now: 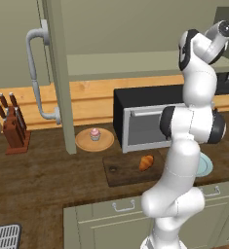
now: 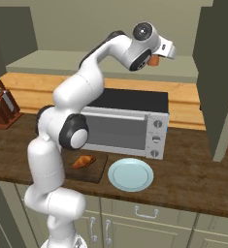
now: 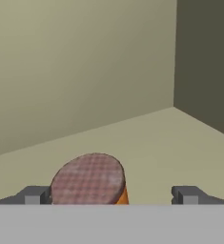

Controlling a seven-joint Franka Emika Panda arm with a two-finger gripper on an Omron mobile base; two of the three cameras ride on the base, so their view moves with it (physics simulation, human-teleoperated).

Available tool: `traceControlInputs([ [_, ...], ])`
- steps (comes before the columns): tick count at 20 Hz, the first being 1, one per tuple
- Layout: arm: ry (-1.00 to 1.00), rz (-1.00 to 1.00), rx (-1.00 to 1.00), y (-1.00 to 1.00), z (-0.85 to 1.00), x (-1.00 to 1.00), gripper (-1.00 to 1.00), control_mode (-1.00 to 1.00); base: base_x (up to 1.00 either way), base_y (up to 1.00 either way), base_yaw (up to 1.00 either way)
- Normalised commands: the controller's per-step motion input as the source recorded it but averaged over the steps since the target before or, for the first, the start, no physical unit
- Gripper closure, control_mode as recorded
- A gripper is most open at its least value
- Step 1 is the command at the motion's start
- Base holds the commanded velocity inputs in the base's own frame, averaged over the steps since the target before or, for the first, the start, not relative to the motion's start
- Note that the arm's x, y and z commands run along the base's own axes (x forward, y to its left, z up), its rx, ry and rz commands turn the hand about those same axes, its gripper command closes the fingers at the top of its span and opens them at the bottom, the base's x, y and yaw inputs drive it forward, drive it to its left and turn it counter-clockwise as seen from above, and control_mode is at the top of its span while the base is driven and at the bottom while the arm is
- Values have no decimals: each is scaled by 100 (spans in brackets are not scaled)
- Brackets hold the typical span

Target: From the different types of pastries on the counter, select a croissant and place it on the cutting board. Then retrieve a jar of jam from the cabinet and place it alongside the croissant on the cutting board.

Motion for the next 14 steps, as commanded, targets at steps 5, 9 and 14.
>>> traceControlInputs([
  [5,0,2,0,6,-16,13,-100,-100,0,0,0],
  [9,0,10,0,6,-4,29,-100,-100,0,0,0],
  [14,0,10,0,3,0,32,-100,-100,0,0,0],
])
